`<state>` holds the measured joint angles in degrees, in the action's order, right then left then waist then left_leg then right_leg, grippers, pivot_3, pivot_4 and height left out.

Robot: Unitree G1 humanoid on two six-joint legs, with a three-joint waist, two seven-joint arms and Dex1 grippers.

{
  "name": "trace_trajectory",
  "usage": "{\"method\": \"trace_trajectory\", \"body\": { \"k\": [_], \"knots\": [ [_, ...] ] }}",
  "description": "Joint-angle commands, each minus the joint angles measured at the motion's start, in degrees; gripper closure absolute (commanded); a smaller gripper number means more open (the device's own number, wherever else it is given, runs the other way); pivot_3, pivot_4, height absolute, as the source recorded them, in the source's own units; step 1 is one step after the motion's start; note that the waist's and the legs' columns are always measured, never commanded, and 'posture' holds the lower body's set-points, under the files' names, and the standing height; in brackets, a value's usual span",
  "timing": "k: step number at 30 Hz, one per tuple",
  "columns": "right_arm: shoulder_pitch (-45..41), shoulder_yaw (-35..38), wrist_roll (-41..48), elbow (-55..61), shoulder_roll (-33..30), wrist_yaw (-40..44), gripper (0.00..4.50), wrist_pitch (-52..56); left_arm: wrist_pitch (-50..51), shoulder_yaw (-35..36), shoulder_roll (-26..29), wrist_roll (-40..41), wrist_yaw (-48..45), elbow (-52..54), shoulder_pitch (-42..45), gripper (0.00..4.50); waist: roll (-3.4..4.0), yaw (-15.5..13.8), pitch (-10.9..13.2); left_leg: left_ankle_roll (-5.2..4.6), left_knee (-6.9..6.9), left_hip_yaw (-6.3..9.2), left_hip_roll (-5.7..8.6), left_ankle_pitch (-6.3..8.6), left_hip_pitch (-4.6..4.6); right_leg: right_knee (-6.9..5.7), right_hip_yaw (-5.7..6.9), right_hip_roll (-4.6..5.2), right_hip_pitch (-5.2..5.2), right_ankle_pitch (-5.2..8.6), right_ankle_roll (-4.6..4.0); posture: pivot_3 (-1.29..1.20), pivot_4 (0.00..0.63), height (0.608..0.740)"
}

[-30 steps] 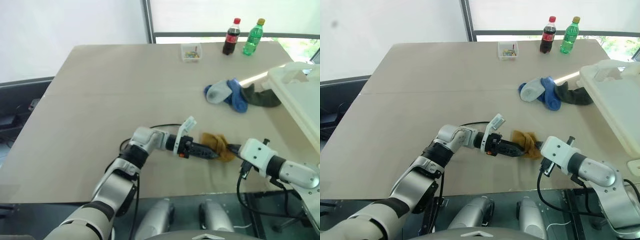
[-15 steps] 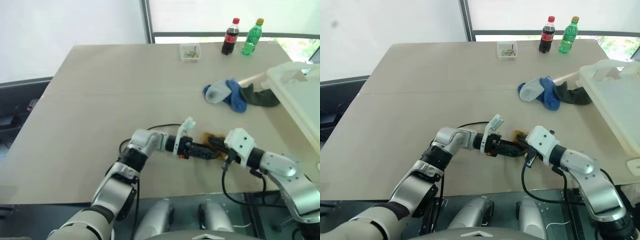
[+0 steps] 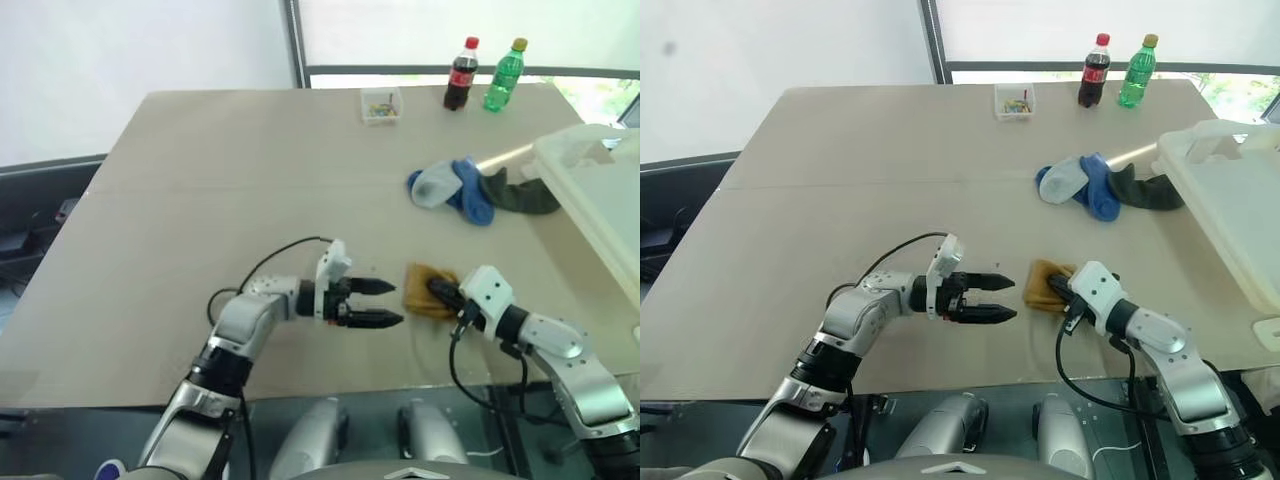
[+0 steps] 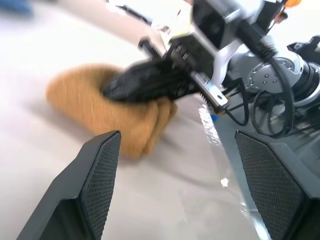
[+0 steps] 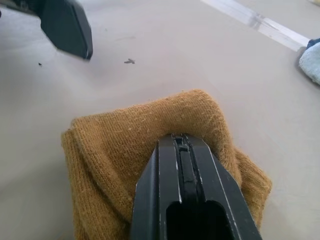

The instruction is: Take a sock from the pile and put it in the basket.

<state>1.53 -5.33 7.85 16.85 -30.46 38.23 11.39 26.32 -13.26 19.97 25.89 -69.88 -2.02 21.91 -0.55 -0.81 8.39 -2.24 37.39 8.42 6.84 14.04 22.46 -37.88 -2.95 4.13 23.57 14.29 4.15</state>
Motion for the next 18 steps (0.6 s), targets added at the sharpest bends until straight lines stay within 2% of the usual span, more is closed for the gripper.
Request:
{"method": "trace_trajectory", "body": {
  "k": [1, 2, 3, 5, 6, 9, 11, 13, 18],
  "knots": [
    [0.4, 2.7, 5.9, 5.4, 0.1, 0.7, 4.44, 5.8, -6.5, 3.1, 2.1, 0.4, -1.7, 4.1, -1.0, 0.65, 0.02, 0.1, 0.0, 0.00, -0.01, 0.00, -0.02, 0.00, 0.01, -0.01, -0.01, -0.02, 0.00, 0.00, 0.00, 0.00, 0.150, 0.740],
    [0.2, 3.7, 7.1, 7.5, 0.0, 0.1, 4.44, 7.4, -8.8, 2.9, 2.9, -0.4, -2.7, 4.2, -1.4, 0.65, 0.02, 0.1, 0.0, 0.00, -0.02, 0.00, -0.03, 0.00, 0.03, -0.02, -0.02, -0.02, 0.02, 0.00, 0.00, 0.00, 0.150, 0.740],
    [0.3, 4.9, 8.1, 10.0, -0.2, -0.5, 4.21, 8.9, -10.2, 2.6, 3.7, -0.9, -3.3, 4.5, -1.9, 0.65, 0.03, 0.1, 0.0, 0.00, -0.04, 0.00, -0.03, 0.00, 0.02, -0.02, -0.02, -0.02, 0.02, 0.00, 0.00, 0.00, 0.150, 0.740],
    [0.6, 7.2, 9.9, 15.6, -0.6, -2.5, 3.44, 12.7, -9.6, 3.2, 4.4, 0.1, -2.7, 5.4, -2.7, 0.65, 0.05, 0.0, 0.0, 0.00, -0.06, -0.02, -0.02, 0.00, 0.03, 0.01, -0.03, -0.02, 0.02, 0.00, 0.00, 0.00, 0.150, 0.740],
    [1.1, 8.2, 11.0, 18.6, -0.5, -3.7, 3.27, 15.0, -10.2, 3.3, 4.9, 0.0, -2.8, 5.6, -3.2, 0.65, 0.05, 0.0, 0.0, -0.01, -0.06, -0.01, -0.02, 0.00, 0.06, 0.02, -0.03, 0.00, 0.03, 0.00, 0.00, 0.00, 0.150, 0.740],
    [1.9, 9.3, 12.3, 22.4, -0.4, -6.1, 1.73, 19.8, -11.5, 3.3, 5.6, -0.9, -2.3, 5.5, -4.2, 0.65, 0.04, 0.0, 0.0, -0.02, -0.06, 0.01, -0.01, 0.01, 0.11, 0.03, 0.00, 0.00, 0.06, 0.00, 0.00, 0.00, 0.150, 0.740],
    [2.0, 7.9, 10.1, 21.7, -0.4, -8.4, 0.80, 22.3, -11.4, 3.7, 5.9, -1.1, -1.1, 5.3, -4.6, 0.65, 0.04, 0.0, 0.0, -0.04, -0.06, 0.03, -0.01, 0.02, 0.10, 0.03, 0.04, 0.00, 0.04, 0.00, 0.00, 0.00, 0.150, 0.740],
    [1.9, 5.7, 8.3, 20.3, -0.5, -9.7, 0.03, 24.2, -11.5, 4.0, 6.5, -1.2, -0.5, 5.6, -5.3, 0.65, 0.04, 0.1, 0.0, -0.15, -0.05, 0.00, -0.01, 0.09, 0.10, 0.02, 0.01, 0.00, 0.05, 0.00, 0.00, 0.00, 0.150, 0.740],
    [0.1, 3.1, 5.8, 14.7, 0.9, -13.9, 0.03, 30.5, -11.6, 4.1, 8.3, -1.2, -0.3, 7.4, -7.4, 0.65, 0.05, 0.2, 0.0, -0.01, -0.09, -0.03, -0.03, 0.01, 0.09, 0.00, -0.03, -0.03, 0.10, 0.00, -0.01, 0.00, 0.150, 0.740]
  ]
}}
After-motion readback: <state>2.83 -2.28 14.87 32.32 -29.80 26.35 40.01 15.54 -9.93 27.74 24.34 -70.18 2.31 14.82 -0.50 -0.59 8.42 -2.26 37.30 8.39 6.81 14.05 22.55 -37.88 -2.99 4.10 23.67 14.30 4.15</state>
